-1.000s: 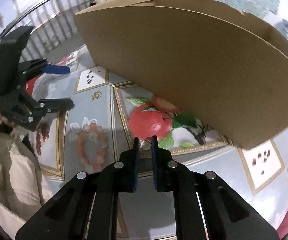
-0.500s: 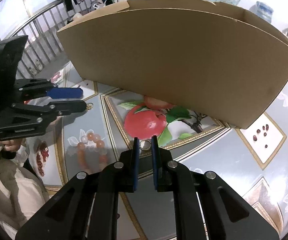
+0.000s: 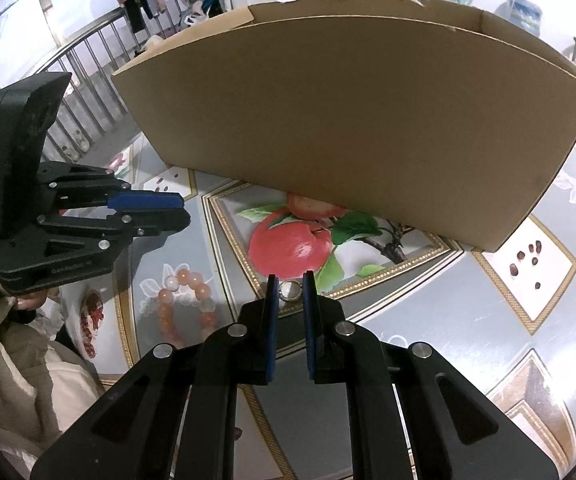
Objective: Organize jewelry
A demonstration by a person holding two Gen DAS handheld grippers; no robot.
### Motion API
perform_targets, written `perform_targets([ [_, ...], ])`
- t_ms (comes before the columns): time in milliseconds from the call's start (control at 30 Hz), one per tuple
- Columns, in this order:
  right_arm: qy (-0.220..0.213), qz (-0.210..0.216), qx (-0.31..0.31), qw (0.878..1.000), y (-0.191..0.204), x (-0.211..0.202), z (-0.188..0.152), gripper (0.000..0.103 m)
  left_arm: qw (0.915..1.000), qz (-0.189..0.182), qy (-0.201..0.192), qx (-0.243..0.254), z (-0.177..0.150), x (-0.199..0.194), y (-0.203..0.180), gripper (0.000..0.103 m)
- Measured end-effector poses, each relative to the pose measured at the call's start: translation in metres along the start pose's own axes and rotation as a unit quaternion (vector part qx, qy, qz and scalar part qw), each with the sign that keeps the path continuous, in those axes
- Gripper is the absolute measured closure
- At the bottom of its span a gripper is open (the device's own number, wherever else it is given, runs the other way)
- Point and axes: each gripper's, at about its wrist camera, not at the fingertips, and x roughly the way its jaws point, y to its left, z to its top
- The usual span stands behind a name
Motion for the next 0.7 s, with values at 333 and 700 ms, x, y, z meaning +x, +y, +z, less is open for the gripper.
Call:
perform_targets([
  [333,-0.002,0.003,0.002,1.000,-0.001,-0.001,0.000,0.093,0.9999,0.007,-0.006,0.009,0.000,-0.003,-0.001,0.091],
  [700,-0.001,0.003,0.005,1.000,-0.001,0.001,0.000,0.093,0.9995,0.016,-0.025,0.009,-0.003,-0.019,0.003,0.091],
])
